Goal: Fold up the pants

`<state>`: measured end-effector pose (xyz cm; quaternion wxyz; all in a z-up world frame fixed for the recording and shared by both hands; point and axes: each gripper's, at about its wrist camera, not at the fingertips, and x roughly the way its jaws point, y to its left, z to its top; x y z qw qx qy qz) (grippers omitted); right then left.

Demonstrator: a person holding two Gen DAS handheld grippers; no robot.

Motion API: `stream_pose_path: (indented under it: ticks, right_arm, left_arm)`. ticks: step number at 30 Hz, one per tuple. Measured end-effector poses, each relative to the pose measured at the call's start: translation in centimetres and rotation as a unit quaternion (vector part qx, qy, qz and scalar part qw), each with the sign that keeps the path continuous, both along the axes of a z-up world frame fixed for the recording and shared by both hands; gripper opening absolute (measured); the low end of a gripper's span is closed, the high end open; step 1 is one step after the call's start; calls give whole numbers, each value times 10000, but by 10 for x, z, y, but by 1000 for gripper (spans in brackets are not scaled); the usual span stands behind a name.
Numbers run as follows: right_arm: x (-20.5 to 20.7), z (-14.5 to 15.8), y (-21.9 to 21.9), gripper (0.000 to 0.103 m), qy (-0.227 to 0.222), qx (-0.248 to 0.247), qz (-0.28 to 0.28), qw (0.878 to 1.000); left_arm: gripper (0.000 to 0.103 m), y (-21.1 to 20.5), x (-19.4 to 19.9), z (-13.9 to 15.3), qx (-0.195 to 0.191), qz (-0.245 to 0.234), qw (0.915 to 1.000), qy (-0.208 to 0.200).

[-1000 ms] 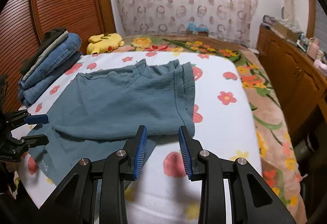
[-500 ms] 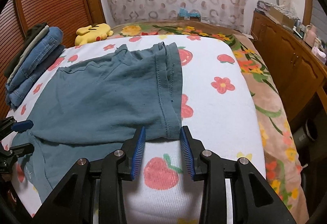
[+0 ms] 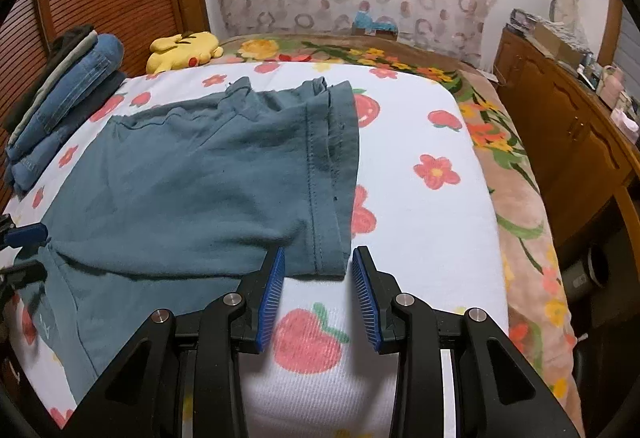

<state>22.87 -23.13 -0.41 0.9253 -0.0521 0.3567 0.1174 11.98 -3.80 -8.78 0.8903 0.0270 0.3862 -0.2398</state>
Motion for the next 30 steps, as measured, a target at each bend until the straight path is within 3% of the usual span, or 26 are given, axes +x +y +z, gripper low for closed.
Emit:
stream_pose_path:
  ticks: [3,6,17,30]
  right_arm:
    - [1,1,-3,19,7,54,80,10000]
    - [2,0,-6,8,24,127,204,9997]
    - [-9,19,-8,6,-463,182,201,9986]
    - [-19,45,17,6,-1015,185,493,9934]
  left_arm:
    - [29,-1,0,2,-110,-86,9999,4]
    - [27,-8,1,0,-67,-172,9998,14]
    - [9,-11,-1,2,-115,-263,9996,-4]
    - [8,11,-29,47,-661,-137,9969,-397]
